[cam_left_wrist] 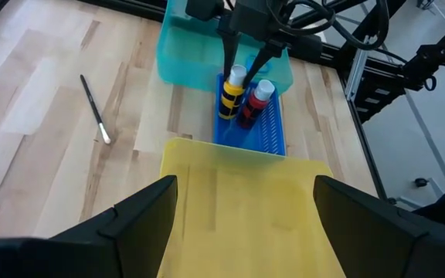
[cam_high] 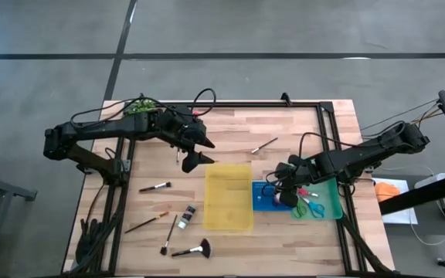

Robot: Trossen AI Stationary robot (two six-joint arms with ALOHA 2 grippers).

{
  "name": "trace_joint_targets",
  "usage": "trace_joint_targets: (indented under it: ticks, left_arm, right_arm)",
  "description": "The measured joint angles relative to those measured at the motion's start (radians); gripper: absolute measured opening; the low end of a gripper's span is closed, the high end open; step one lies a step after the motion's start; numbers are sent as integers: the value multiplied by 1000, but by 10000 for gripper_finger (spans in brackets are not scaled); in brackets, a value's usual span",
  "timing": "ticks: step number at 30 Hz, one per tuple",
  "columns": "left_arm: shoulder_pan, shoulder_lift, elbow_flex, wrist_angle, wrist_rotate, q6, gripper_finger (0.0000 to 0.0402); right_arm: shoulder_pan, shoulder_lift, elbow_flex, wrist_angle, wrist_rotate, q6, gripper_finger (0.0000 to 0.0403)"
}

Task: Pick & Place Paint Supplies
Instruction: Put the yellow paint bottle into the blue bin

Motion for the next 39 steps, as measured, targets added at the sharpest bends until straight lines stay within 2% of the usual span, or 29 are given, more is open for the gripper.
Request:
trace_joint_targets:
  ticks: [19, 27, 39]
  left_arm:
    - [0, 0, 0, 0, 0, -12, 314]
    - [0, 0, 0, -6, 0, -13, 314]
    - [0, 0, 0, -8, 0, -13, 314]
  right_arm:
    - [0, 0, -39, 55, -30, -13, 115]
    - [2, 0, -40, 55, -41, -16, 179]
    - [2, 0, -29, 79, -37, -27, 187]
